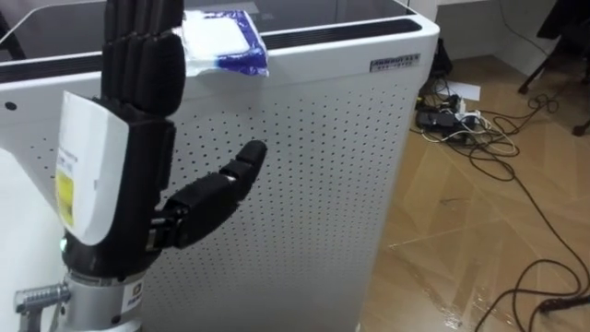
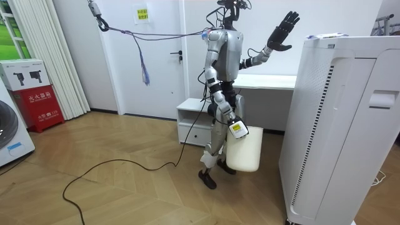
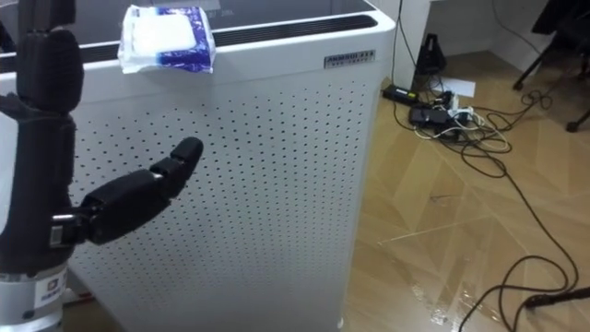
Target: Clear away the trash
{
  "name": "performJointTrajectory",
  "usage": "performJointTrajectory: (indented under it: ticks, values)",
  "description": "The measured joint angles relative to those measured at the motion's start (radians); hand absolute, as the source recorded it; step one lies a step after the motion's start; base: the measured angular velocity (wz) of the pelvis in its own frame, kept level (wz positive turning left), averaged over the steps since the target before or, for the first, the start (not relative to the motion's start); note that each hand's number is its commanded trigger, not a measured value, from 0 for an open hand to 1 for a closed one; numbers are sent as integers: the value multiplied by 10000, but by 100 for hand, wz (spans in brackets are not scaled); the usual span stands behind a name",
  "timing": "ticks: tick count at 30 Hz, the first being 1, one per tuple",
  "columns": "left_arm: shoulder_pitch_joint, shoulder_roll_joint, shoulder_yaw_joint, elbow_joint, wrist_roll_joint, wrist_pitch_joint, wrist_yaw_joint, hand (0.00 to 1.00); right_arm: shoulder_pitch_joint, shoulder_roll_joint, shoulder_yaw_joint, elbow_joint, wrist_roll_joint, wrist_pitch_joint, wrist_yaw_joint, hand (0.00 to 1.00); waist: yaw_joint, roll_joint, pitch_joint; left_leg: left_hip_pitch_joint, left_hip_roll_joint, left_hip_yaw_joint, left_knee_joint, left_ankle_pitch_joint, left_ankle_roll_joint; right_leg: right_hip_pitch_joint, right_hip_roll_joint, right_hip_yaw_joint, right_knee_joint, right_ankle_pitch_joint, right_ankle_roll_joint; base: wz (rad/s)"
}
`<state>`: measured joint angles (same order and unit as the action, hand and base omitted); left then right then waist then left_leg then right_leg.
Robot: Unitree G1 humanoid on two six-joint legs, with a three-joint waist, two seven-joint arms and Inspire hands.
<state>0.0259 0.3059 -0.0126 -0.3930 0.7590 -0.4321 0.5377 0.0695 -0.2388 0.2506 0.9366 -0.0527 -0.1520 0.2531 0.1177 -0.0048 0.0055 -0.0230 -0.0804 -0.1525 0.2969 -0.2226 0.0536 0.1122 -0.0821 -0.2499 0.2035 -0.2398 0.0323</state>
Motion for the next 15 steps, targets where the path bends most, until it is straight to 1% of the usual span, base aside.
performJointTrajectory:
  ticks: [4, 6, 8, 14, 15]
  values:
    - [1, 134, 337, -1, -2, 170, -74, 0, 0, -10, -91, 0, -250, 0, 15, 100, -2, 147, 14, 4, -5, -56, -2, 0, 0, 22, 7, 2, -28, 23, 8, 0]
    - [53, 291, 453, -1, 1, 260, -198, 0, 0, -56, -113, -1, -249, 0, 87, 100, -4, 201, 3, 4, 1, -21, -13, 0, 0, 24, 13, -2, -27, 24, 6, 0]
    - [109, 328, 482, -1, 2, 358, -287, 0, -1, -56, -177, -1, -253, 0, 129, 100, -8, 231, -6, 3, 1, -10, -16, 0, 0, 25, 13, 0, -27, 25, 6, 0]
    - [226, 528, 481, 1, 1, 489, -305, 0, 1, -58, -297, -3, -256, 1, 194, 100, -89, 343, 26, 121, 4, 25, -88, 0, 0, 131, 13, 24, -125, 37, 8, -1]
    - [222, 568, 478, 1, 1, 544, -305, 0, 0, -63, -298, -14, -258, 1, 214, 100, -99, 371, 20, 212, 21, 70, -142, 0, 0, 221, 23, 41, -195, 63, 4, -6]
